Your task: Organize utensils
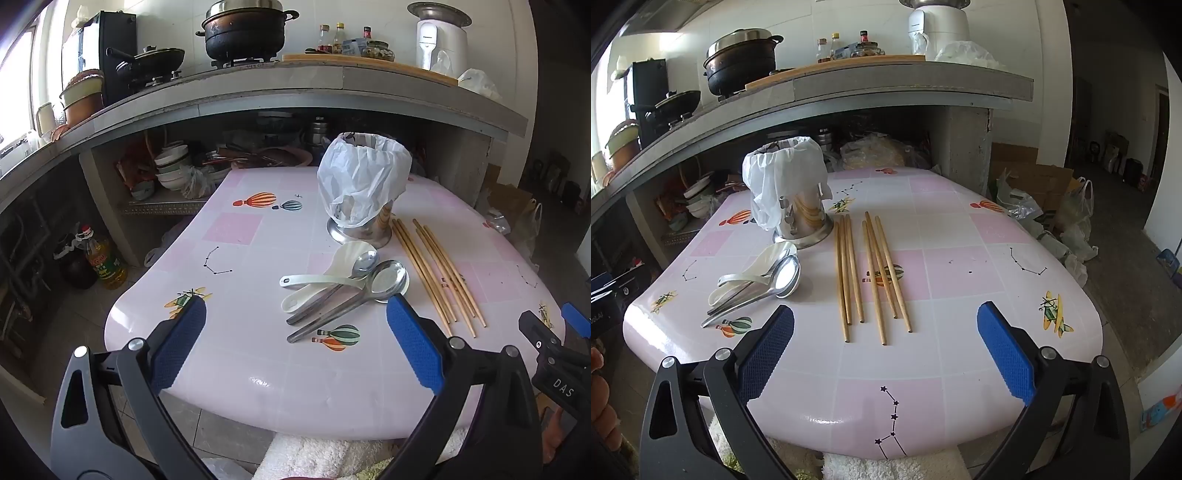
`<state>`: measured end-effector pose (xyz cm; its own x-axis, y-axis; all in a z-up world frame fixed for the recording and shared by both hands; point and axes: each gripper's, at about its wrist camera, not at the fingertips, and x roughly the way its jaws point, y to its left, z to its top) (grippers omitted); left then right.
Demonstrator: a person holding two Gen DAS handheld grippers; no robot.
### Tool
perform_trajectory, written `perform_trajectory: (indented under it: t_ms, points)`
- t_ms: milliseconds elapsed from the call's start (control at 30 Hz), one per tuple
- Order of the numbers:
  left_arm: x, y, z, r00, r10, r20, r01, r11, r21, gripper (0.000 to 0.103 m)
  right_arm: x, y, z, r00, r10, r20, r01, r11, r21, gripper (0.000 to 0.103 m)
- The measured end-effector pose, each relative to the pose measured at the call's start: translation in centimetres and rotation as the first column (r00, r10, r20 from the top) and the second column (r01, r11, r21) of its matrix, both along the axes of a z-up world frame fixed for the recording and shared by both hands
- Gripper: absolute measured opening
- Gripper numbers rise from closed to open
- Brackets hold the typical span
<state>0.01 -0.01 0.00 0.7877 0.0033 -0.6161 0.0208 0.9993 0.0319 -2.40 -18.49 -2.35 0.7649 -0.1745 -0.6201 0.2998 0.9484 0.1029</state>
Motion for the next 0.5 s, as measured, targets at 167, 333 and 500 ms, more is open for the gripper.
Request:
perform_trajectory:
  t_ms: [167, 333, 500]
  points:
    - [-0.08, 0.02, -0.01, 1.000, 0.000, -0.002, 0.000, 1.000, -0.003, 0.095, 0.00, 0.00, 0.07, 1.000, -0.002, 0.000, 0.002, 1.000, -0.003, 0.097]
    - [0.17, 0.21, -0.34, 1.000, -0.001, -0.006, 0.001, 1.000, -0.006, 0.095, 0.01, 0.00, 0.08, 1.000, -0.003, 0.001, 0.003, 1.000, -0.005, 0.097]
    - [0.21, 0.15, -0.31, 1.000, -0.001, -0.008, 0.001, 1.000, -0.006, 0.095, -0.01, -0.04, 0.11, 1.000, -0.001, 0.001, 0.001, 1.000, -0.003, 0.097]
